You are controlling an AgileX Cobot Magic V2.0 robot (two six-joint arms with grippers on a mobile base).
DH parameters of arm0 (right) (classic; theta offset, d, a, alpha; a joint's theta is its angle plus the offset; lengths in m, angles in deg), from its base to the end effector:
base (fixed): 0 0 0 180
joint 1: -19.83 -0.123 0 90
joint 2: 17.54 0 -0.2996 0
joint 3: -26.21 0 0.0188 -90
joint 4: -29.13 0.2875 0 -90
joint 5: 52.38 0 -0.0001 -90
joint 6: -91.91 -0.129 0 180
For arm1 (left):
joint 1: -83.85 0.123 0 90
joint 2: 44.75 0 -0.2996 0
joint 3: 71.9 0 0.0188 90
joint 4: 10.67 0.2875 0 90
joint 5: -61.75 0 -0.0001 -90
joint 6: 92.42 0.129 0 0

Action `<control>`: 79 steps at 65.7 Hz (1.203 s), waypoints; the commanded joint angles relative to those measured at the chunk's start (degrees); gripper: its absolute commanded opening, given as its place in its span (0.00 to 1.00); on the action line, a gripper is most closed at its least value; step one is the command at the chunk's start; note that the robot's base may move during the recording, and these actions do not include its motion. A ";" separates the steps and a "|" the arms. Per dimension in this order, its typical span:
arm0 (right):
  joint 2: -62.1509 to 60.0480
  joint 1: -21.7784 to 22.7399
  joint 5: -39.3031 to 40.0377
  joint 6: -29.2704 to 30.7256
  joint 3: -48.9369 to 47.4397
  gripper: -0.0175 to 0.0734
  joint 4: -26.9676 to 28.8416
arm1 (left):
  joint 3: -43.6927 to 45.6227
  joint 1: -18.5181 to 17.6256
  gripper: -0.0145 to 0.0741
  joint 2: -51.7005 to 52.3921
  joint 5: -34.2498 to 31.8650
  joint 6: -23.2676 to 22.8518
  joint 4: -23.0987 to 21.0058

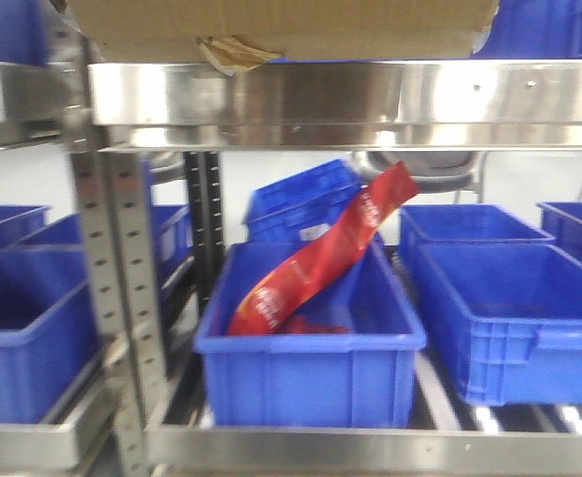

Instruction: Stack two boxes on right shelf middle

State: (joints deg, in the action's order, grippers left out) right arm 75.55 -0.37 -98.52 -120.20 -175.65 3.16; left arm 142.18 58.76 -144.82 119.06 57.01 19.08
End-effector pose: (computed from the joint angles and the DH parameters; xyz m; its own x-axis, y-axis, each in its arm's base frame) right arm 0.3837 0.0977 0.4820 -0.3893 0.0921 -0.9165 0.0339 0.9957 0.0856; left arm 0.3935 -0.1247 0.4943 -0.4471 -0.0234 -0.8942 -0.0489 0.9988 -0.0017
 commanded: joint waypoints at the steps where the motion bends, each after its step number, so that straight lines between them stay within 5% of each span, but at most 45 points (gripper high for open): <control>1: -1.33 0.34 3.32 -0.35 -1.15 0.02 -1.70 | 0.56 0.29 0.04 0.42 -0.15 0.37 2.87; 79: -1.33 0.34 3.32 -0.35 -1.15 0.02 -1.70 | 0.56 0.29 0.04 0.42 -0.15 0.37 2.87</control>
State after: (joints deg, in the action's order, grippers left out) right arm 75.55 -0.37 -98.63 -120.20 -175.65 3.16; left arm 142.18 58.76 -144.82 119.06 57.01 19.08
